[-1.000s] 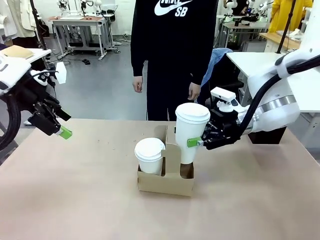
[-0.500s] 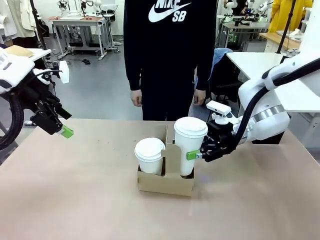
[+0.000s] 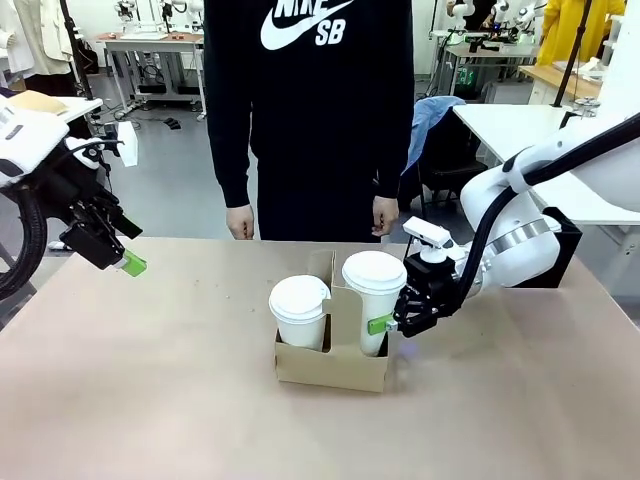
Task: Pour a drink into a cup and package it in a carrier.
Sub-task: Insert the held 600 ml Paper Cup into the Cup Carrier.
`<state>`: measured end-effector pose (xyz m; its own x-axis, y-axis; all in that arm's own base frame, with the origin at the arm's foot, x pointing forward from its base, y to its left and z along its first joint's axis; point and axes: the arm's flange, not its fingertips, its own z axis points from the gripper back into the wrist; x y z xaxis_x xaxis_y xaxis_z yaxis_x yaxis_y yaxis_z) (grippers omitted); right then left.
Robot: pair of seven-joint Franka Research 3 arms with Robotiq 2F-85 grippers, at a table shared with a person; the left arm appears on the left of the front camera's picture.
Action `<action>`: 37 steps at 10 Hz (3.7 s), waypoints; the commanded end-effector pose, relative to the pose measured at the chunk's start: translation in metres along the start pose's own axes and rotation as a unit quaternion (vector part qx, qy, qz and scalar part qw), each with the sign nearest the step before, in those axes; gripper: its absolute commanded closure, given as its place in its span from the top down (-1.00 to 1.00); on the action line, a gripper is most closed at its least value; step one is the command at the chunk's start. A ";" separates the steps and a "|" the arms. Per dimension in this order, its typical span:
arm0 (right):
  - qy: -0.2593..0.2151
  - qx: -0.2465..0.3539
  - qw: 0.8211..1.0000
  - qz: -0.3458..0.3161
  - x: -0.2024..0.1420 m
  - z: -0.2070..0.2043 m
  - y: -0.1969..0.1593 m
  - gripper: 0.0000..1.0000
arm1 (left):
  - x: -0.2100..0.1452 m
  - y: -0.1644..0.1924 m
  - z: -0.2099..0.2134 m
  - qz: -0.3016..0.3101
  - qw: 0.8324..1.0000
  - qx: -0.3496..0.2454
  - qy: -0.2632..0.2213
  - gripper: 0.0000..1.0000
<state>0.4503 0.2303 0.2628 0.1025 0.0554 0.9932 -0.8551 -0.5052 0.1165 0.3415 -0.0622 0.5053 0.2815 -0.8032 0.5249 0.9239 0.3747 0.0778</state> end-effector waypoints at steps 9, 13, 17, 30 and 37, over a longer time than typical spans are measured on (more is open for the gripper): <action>0.050 0.006 0.997 0.061 -0.009 0.017 0.002 1.00 | 0.001 -0.001 0.001 0.005 1.000 -0.005 -0.007 1.00; 0.100 -0.042 0.993 0.051 0.020 0.062 0.016 1.00 | 0.001 -0.001 0.001 0.005 1.000 -0.005 -0.007 1.00; 0.158 -0.345 0.916 -0.132 0.071 0.147 0.107 1.00 | 0.001 -0.001 0.001 0.005 1.000 -0.005 -0.007 1.00; 0.223 -0.585 0.743 -0.236 0.069 0.223 0.195 1.00 | 0.001 -0.001 0.001 0.005 1.000 -0.005 -0.007 1.00; 0.223 -0.585 0.743 -0.236 0.069 0.223 0.195 1.00 | 0.001 -0.001 0.001 0.005 1.000 -0.005 -0.007 1.00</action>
<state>0.4037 -0.0566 0.3520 0.5769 0.4000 0.7122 -0.6646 0.7367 0.1246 0.3413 -0.0627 0.5057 0.2819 -0.8044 0.5230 0.9237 0.3749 0.0786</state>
